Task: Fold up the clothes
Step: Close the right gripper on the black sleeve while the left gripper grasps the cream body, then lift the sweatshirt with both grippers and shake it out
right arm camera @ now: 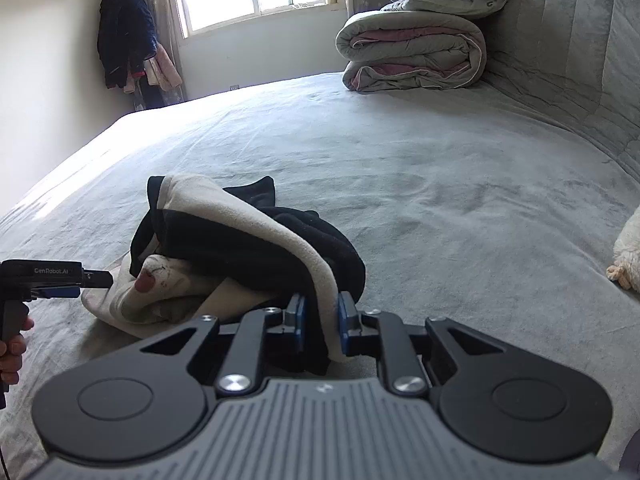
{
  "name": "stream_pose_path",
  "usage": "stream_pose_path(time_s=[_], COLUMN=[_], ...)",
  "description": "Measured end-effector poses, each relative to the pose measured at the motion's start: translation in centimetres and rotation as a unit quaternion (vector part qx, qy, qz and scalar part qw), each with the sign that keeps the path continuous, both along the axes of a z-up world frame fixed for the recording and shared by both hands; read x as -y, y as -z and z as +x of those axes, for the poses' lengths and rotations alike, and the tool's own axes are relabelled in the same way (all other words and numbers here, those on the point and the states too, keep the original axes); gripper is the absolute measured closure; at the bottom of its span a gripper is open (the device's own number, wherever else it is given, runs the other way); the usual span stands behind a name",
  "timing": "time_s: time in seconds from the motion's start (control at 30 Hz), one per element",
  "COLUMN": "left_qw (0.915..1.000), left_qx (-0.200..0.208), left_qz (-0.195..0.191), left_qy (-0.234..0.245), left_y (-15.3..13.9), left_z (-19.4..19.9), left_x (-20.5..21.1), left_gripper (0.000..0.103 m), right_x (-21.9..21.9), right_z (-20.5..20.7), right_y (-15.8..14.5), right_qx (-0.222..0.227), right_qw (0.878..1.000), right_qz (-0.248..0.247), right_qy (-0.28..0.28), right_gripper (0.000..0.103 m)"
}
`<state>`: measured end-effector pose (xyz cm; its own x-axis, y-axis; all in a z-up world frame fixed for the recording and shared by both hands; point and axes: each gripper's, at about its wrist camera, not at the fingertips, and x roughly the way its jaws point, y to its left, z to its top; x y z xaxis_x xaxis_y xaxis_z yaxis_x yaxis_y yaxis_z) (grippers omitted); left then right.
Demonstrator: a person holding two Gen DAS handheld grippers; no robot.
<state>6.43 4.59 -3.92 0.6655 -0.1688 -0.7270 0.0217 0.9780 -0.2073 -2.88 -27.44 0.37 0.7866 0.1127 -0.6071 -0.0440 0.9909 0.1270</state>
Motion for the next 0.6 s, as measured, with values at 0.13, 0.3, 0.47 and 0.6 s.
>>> stream_pose_path(time_s=[0.13,0.3,0.47,0.6], left_qw=[0.9997,0.9991,0.9986,0.9981], left_qx=[0.0,0.001,-0.022,-0.017], left_qz=[0.017,0.02,0.016,0.035], left_qy=[0.019,0.039,0.045,0.049], left_y=[1.1,0.7,0.1,-0.9], left_z=[0.2,-0.7,-2.8,-4.4], left_x=[1.1,2.3,2.8,3.3], left_gripper=[0.043,0.086,0.1,0.1], right_x=[-0.2,-0.5,0.0,0.2], right_z=[0.0,0.1,0.4,0.3], right_y=[1.1,1.1,0.7,0.3], right_qx=[-0.014,-0.014,-0.015,-0.011], right_qw=[1.0,0.999,0.999,0.999], right_qz=[-0.007,-0.025,-0.027,-0.024], right_qy=[-0.016,-0.028,-0.025,-0.022], right_gripper=[0.083,0.074,0.06,0.055])
